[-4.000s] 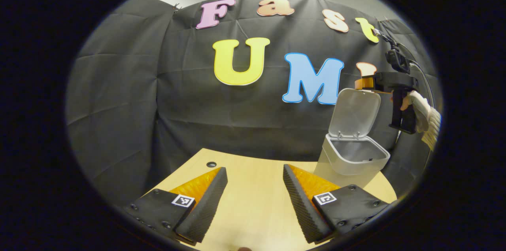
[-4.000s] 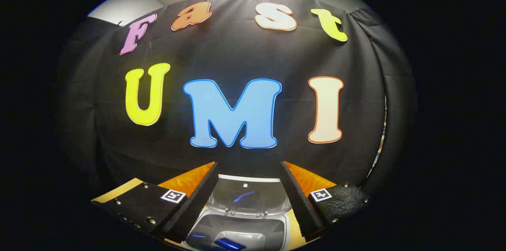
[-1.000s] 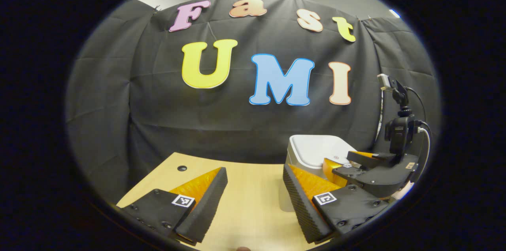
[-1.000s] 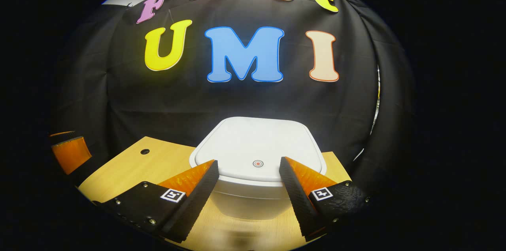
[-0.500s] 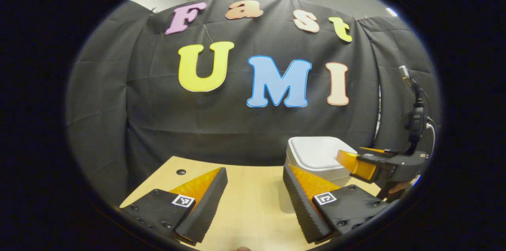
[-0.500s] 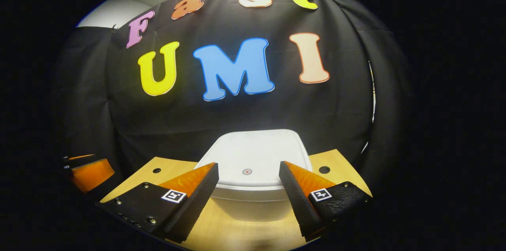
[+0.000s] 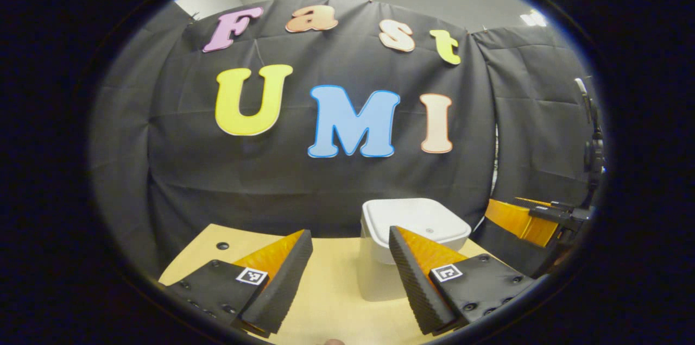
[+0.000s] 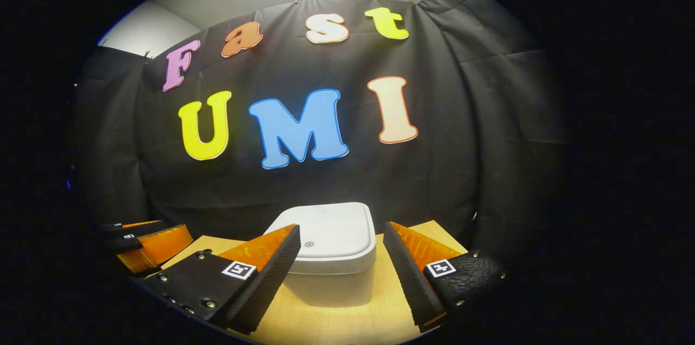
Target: Press the lid of the desktop garbage bin to open it, pick up the crumpled paper on the desktop and throw it into the bin, then pick up the pop can on the desktop and drop it into the bin, and finally close the garbage bin lid.
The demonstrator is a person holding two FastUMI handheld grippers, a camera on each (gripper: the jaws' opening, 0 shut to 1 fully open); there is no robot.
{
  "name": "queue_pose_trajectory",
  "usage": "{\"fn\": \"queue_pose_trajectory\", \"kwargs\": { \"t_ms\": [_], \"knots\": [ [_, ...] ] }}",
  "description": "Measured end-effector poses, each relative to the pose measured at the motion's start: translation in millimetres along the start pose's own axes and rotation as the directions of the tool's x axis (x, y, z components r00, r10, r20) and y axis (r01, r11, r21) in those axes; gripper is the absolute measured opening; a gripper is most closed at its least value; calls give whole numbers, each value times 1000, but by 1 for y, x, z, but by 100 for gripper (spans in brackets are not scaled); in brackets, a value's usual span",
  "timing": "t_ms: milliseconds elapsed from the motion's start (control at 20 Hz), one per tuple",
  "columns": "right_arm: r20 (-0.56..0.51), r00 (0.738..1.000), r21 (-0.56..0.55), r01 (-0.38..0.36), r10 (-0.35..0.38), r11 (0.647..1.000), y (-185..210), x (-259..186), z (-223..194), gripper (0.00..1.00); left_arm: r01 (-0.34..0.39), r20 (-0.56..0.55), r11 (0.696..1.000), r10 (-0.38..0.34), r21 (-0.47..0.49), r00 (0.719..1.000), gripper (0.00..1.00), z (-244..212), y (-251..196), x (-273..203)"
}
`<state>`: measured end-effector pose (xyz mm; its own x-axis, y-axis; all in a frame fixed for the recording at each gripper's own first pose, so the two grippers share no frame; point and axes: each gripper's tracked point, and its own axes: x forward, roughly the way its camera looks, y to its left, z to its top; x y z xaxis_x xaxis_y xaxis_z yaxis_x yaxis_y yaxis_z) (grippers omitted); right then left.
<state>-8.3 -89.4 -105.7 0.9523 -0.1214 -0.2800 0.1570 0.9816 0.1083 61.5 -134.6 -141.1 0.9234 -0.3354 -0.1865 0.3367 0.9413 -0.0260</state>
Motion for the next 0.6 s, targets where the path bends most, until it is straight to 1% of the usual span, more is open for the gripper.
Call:
{"fn": "queue_pose_trajectory", "kwargs": {
  "t_ms": [150, 250, 300, 350, 400, 450, 600],
  "knots": [
    [10, 999, -28, 52, -51, 998, -20, -18, -2, 98, 63, 4, 998, -63, 17, 998, 95, 2, -28, 6],
    [29, 996, -59, 90, -88, 994, -35, -30, 4, 98, 106, 13, 994, -107, 31, 994, 94, 5, -49, 9],
    [37, 994, -70, 106, -103, 992, -44, -36, 7, 98, 123, 17, 992, -124, 42, 992, 96, 6, -59, 11],
    [46, 993, -76, 116, -113, 990, -52, -41, 11, 98, 134, 22, 990, -136, 53, 991, 94, 8, -69, 12],
    [52, 992, -82, 123, -118, 989, -59, -46, 13, 100, 138, 27, 988, -140, 63, 990, 95, 9, -78, 14],
    [59, 991, -93, 127, -121, 988, -67, -50, 15, 98, 127, 37, 990, -130, 68, 991, 95, 12, -86, 14],
    [111, 987, -142, 131, -116, 981, -93, -56, 32, 98, 93, 93, 992, -101, 83, 991, 96, 27, -115, 9]
  ]
}}
